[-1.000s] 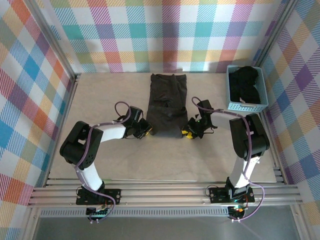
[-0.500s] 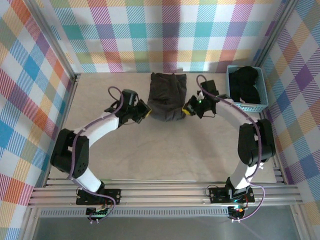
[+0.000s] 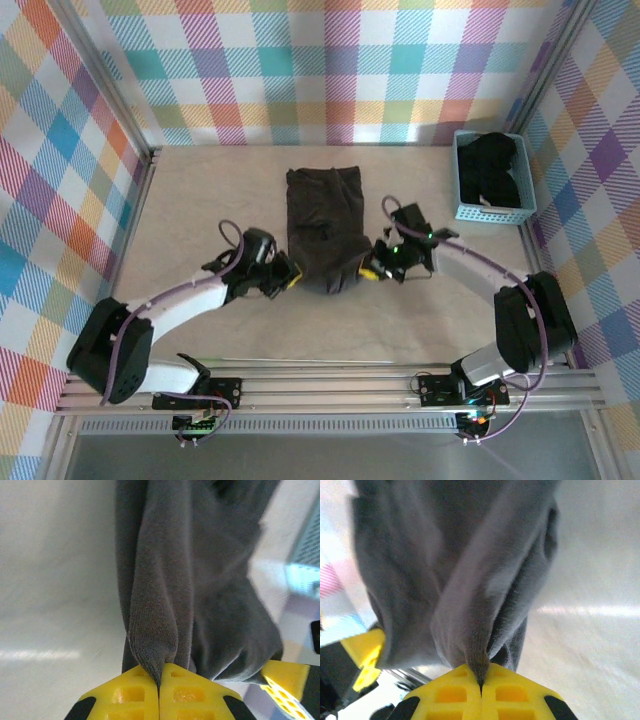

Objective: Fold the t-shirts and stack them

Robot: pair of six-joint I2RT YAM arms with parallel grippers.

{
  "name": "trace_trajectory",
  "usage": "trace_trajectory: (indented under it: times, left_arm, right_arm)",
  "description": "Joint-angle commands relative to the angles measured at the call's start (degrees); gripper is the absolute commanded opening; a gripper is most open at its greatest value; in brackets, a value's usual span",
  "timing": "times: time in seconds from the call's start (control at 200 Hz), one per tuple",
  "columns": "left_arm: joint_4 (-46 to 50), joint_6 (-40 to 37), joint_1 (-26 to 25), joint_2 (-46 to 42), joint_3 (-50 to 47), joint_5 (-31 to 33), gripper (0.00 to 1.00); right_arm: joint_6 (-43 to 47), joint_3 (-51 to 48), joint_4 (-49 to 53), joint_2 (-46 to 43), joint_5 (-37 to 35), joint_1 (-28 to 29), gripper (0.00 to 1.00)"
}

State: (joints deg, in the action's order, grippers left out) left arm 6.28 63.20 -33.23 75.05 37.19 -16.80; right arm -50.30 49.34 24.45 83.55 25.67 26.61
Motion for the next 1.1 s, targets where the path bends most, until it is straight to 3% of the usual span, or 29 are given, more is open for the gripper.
trace_trajectory:
  times: [0.0, 0.135, 0.215, 0.26, 0.3, 0.435, 0.585, 0.765, 0.955, 1.095]
  left_arm:
    - [0.8, 4.1, -4.5, -8.0, -6.5, 2.5, 0.0]
    - [1.0, 10.2, -10.3, -17.2, -15.5, 7.4, 0.01]
    - [2.7, 11.4, -11.3, -21.1, -18.2, 8.7, 0.24]
    - [4.1, 11.7, -11.4, -23.3, -19.1, 9.3, 0.38]
    - [5.8, 11.8, -11.4, -25.3, -19.7, 10.0, 0.47]
    - [9.1, 12.6, -11.4, -30.8, -21.0, 11.8, 0.54]
    - [7.2, 13.7, -11.4, -30.1, -22.2, 11.3, 0.54]
    - [1.7, 13.7, -11.9, -23.4, -20.2, 10.6, 0.53]
    - [-5.7, 14.0, -14.6, -12.0, -18.3, 11.5, 0.5]
    - [-10.1, 14.0, -15.3, -6.7, -16.9, 12.8, 0.38]
  right_arm:
    - [-3.0, -7.3, -3.3, -6.1, -1.0, 3.5, 0.0]
    - [-4.5, -14.7, -4.6, -9.6, -1.9, 5.4, 0.0]
    - [-4.5, -16.6, -4.9, -10.3, -1.8, 5.8, 0.29]
    - [-4.6, -16.8, -3.7, -11.1, -2.8, 6.1, 0.4]
    - [-4.5, -16.8, -2.2, -11.9, -4.1, 6.2, 0.45]
    - [-7.9, -20.0, -4.9, -15.5, -5.3, 6.4, 0.52]
    - [-9.0, -20.3, -8.6, -11.9, -3.9, 7.0, 0.53]
    - [-11.2, -19.9, -13.3, -7.1, -3.3, 9.0, 0.48]
    - [-12.6, -19.0, -17.2, -2.8, -3.2, 9.7, 0.34]
    - [-12.7, -18.0, -17.9, -1.9, -3.5, 10.2, 0.19]
